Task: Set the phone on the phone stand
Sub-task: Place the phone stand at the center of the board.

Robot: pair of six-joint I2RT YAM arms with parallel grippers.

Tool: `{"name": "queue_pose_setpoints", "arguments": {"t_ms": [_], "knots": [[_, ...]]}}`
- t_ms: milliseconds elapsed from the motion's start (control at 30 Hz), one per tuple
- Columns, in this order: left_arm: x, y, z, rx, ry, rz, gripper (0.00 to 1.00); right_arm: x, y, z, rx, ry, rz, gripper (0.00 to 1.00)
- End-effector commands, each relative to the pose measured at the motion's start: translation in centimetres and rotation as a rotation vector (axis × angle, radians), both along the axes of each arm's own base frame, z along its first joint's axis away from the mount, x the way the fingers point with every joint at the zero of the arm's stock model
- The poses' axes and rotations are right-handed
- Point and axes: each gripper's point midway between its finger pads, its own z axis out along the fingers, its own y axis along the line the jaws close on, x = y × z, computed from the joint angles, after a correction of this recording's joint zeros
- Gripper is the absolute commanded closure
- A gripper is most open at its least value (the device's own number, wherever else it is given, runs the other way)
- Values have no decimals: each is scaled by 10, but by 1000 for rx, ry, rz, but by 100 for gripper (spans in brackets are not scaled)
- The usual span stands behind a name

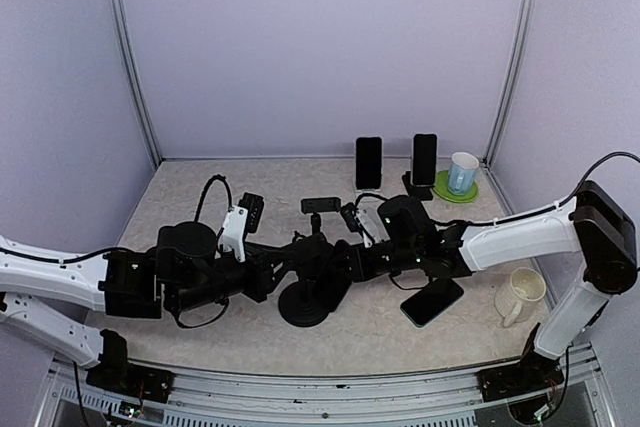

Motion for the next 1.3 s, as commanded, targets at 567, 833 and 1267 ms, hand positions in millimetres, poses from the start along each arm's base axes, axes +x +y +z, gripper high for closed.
{"name": "queue_pose_setpoints", "arguments": {"t_ms": [567, 833, 1267], "knots": [[8, 14, 49, 100, -61, 48, 91, -16, -8, -60, -269, 28, 2, 100], [9, 12, 44, 86, -63, 49, 91, -19, -1, -32, -201, -11, 39, 100], [14, 5, 62, 65, -120, 16, 90, -33, -39, 112, -21, -270, 137, 100]]}}
